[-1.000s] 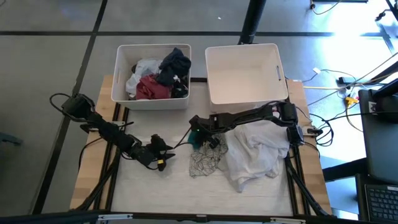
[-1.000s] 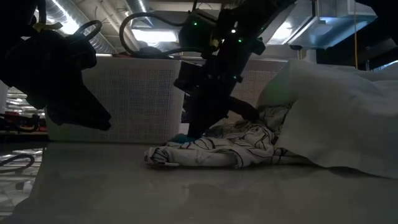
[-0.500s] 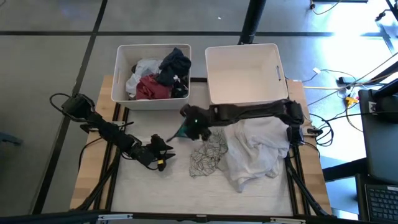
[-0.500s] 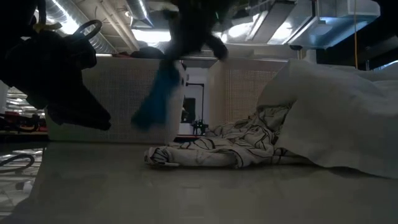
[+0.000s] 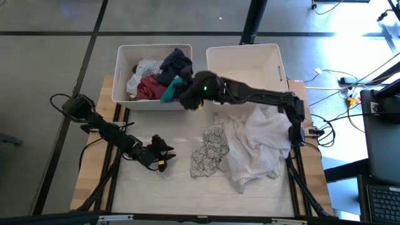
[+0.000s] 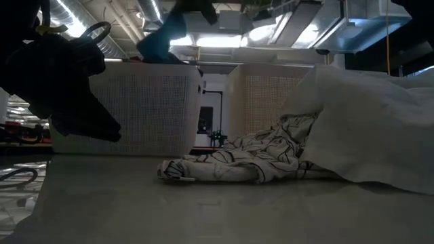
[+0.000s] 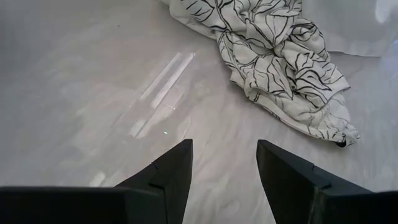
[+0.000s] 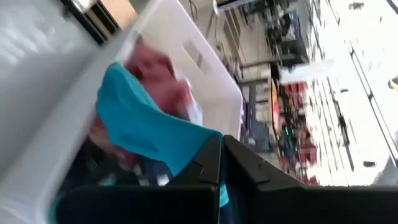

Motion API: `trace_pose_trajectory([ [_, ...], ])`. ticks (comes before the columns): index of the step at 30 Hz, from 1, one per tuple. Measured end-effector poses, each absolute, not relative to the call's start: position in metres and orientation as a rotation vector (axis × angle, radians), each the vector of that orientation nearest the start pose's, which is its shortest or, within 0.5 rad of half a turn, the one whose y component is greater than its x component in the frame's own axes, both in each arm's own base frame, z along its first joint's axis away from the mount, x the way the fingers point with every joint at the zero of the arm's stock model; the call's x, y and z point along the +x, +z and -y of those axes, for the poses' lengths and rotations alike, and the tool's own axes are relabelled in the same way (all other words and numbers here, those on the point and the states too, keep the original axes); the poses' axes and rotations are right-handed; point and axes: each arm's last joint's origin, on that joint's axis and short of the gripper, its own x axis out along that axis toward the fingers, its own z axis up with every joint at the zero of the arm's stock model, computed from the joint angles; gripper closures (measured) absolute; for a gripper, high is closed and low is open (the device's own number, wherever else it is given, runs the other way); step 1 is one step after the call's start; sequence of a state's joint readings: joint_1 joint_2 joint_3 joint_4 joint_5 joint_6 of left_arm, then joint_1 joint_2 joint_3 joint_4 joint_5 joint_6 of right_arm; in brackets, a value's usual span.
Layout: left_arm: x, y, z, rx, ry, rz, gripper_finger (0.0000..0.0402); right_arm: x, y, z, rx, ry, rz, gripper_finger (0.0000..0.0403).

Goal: Sort clothes
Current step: Put the green sock into the left white laundry bin

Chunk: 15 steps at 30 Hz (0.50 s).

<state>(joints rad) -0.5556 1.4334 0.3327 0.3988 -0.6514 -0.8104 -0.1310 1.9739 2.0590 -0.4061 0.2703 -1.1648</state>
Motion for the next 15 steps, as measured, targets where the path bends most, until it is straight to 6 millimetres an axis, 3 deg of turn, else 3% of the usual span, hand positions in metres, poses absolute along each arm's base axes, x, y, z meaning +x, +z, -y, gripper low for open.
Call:
trace_pose_trajectory([
  [5, 0.194, 0.115, 0.1, -0.39, 0.312, -0.494, 0.0233, 0.443, 0.386, 0.112, -1.085, -0.238, -0.604, 0.0389],
  [9, 0.194, 0.115, 0.1, -0.39, 0.312, -0.494, 0.0233, 0.442, 0.363, 0.14, -0.862, -0.309, -0.65, 0.0381],
  [15, 0.194, 0.115, 0.1, -0.391, 0.311, -0.493, 0.0233, 0.443, 0.336, 0.149, -0.759, -0.178, -0.693, 0.0328],
])
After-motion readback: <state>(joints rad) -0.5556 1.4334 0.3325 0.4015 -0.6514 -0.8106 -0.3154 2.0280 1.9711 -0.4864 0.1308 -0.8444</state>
